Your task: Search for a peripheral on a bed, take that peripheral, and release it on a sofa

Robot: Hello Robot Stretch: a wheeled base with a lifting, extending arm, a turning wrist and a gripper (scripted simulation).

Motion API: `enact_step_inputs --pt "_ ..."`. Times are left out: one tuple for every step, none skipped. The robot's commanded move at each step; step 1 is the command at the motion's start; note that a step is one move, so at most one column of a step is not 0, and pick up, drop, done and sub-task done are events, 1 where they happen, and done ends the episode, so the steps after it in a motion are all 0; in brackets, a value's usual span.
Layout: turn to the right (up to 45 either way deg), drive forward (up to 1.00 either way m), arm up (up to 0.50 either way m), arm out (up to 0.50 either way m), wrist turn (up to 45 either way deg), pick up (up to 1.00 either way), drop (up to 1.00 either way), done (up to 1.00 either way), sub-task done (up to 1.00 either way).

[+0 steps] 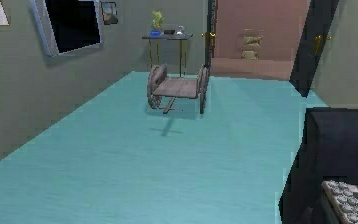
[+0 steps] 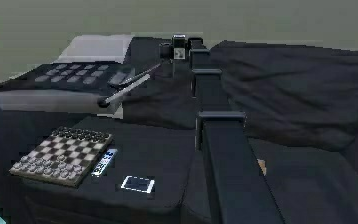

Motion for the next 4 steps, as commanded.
enact_step_inputs --pt "0.0 0.0 0.0 0.0 45.0 0.0 0.0 0.0 0.0" --pt "0.0 0.0 0.0 0.0 39.0 0.0 0.0 0.0 0.0" --pt "0.0 0.0 -0.24 0.0 0.0 0.0 0.0 0.0 0.0" --pt "0.0 0.0 -0.5 0.0 0.0 0.0 0.0 0.0 0.0"
